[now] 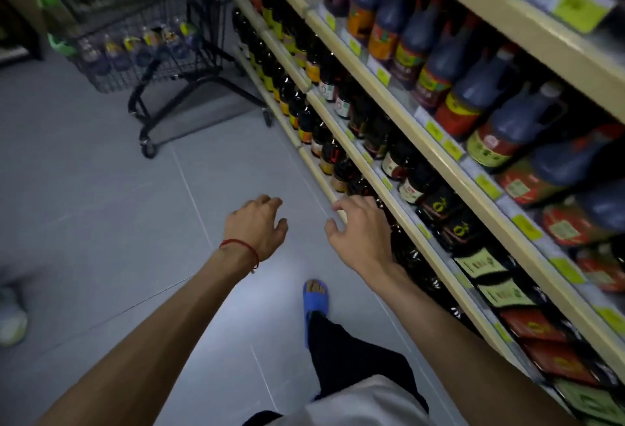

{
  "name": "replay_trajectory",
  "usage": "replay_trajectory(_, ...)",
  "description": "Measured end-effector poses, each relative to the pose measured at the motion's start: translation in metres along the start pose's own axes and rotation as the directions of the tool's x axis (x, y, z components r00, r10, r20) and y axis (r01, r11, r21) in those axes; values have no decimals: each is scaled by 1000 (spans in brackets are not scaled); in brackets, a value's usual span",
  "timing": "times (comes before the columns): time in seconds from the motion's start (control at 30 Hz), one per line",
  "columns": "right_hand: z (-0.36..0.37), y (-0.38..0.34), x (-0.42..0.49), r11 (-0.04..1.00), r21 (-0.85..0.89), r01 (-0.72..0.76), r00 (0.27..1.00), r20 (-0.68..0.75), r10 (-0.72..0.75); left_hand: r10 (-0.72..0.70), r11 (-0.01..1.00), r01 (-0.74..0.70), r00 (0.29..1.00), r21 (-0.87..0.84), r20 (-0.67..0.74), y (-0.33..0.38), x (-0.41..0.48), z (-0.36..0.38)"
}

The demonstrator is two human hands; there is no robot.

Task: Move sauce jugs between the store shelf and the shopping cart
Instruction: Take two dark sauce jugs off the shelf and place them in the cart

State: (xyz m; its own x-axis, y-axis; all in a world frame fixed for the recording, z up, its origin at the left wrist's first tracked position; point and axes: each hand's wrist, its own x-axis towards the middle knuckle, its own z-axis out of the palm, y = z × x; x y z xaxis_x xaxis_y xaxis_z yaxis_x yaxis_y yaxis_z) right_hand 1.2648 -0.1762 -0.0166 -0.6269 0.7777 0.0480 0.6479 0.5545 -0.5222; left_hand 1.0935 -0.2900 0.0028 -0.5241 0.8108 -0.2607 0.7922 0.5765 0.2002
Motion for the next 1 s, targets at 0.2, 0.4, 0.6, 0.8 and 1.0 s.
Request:
replay_trajectory(0.2,37,-60,138,995,37,93,992,84,-96,-135,991,135,991,-10,-17,-60,97,-57)
replay_trajectory(0.4,76,-127,262,971,25,236,961,145,-237,-243,970,241,967,-35,-80,-134,174,-99)
replay_trajectory(0.6,135,-212,378,955,6,295,945,144,-293,-322,946,315,942,-81,-98,-241,256,-134)
replay_trajectory(0.8,196,-307,484,949,7,314,935,172,-311,-335,935,316,937,-162,-104,-357,344,-187)
replay_trajectory(1.0,232,-381,588,952,42,304,948,85,-306,-325,937,298,935,-183,-144,-439,443,-241)
